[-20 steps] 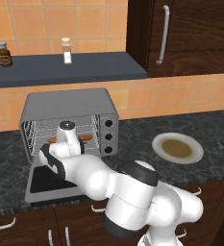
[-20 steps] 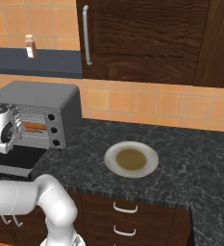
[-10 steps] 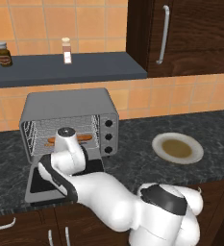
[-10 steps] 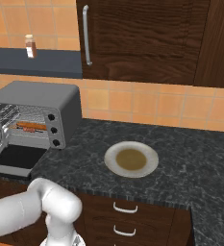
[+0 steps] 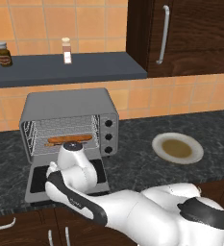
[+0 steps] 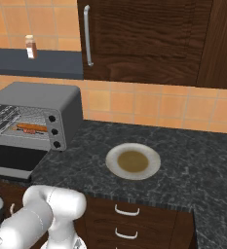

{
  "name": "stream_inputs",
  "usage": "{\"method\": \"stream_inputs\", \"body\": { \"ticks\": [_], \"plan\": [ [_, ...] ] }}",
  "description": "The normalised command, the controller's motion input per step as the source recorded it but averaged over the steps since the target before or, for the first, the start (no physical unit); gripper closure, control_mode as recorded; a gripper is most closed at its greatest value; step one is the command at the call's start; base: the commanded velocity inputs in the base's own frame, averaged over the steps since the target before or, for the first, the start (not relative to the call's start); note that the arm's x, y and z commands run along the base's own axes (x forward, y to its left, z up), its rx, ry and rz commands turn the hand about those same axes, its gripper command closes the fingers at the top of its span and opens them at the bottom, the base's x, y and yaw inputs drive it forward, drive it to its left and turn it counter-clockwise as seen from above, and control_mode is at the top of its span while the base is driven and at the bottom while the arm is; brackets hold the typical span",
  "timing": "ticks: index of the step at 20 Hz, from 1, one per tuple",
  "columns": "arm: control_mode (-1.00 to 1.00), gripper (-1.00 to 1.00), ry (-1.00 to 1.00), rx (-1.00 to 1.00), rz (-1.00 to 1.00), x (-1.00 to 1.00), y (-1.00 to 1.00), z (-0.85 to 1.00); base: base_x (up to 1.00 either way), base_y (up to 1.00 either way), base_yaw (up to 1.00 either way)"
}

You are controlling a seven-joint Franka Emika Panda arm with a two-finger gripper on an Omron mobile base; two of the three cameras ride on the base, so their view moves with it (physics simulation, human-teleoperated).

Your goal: Pick up the kebab skewer and baguette bread, and place them inside the toaster oven. Close the toaster oven door and start by setting the timer.

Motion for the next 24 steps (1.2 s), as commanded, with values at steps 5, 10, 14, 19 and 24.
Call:
{"method": "stream_inputs", "body": {
  "ticks": [5,10,14,19,24],
  "plan": [
    [-1.00,-1.00,-0.01,-0.06,0.60,-0.28,0.05,-0.12,0.00,0.00,0.00],
    [-1.00,-1.00,-0.04,-0.17,0.33,0.18,0.00,-0.49,0.00,0.00,0.00],
    [-1.00,-1.00,0.00,-0.13,0.32,0.45,0.00,-0.38,0.00,0.00,0.00],
    [-1.00,-1.00,-0.01,-0.07,0.29,0.35,0.00,-0.38,0.00,0.00,0.00],
    [-1.00,-1.00,-0.09,-0.01,0.25,-0.05,0.00,-0.29,0.00,0.00,0.00]
  ]
}}
